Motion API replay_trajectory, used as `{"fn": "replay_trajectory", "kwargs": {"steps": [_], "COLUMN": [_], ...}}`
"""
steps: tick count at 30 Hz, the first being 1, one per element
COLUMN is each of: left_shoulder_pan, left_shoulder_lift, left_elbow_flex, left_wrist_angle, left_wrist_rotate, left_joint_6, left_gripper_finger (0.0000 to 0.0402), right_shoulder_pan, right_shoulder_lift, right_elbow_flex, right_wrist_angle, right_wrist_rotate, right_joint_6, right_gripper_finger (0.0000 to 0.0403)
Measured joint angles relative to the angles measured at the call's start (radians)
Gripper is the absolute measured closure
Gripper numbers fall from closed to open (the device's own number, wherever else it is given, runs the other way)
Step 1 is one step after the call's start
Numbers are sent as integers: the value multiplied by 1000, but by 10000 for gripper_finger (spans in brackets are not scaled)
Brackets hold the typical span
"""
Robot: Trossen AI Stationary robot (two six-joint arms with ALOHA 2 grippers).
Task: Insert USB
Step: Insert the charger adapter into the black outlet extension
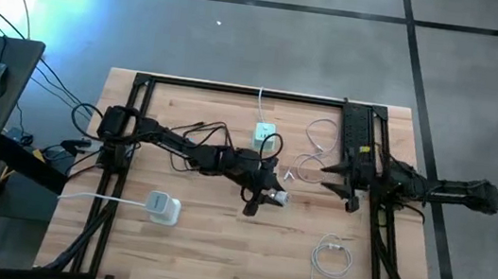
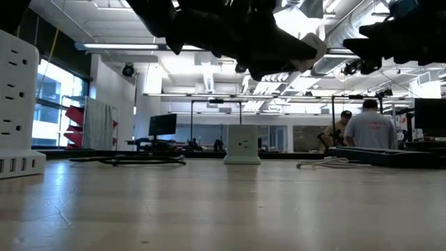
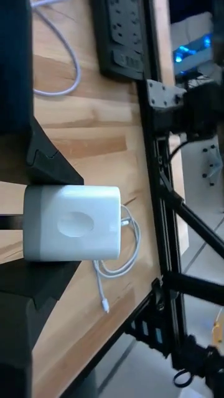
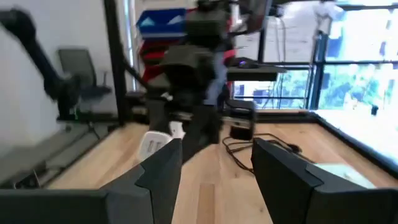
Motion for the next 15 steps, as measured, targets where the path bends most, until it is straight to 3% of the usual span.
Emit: {"fn": "replay_trajectory", "kwargs": {"steps": [7,11,15], "left_shoulder_pan": [25,31,31], "left_shoulder_lift": [0,0,0], "left_elbow_flex": [0,0,0], "left_wrist_angle": [-34,-59,-62], "left_wrist_rotate": [0,0,0], "left_joint_6": [-89,-99,-113], "left_gripper_finger": [281,281,281], "right_shoulder_pan": [81,141,198], "right_shoulder_lift": [207,349,488], "right_elbow_flex": [114,232,369], "right_wrist_angle": [-9,-57,-208], "right_wrist_rotate": [-11,131,199], "right_joint_6": [-355,-409,-521], "right_gripper_finger": [225,222,196]}}
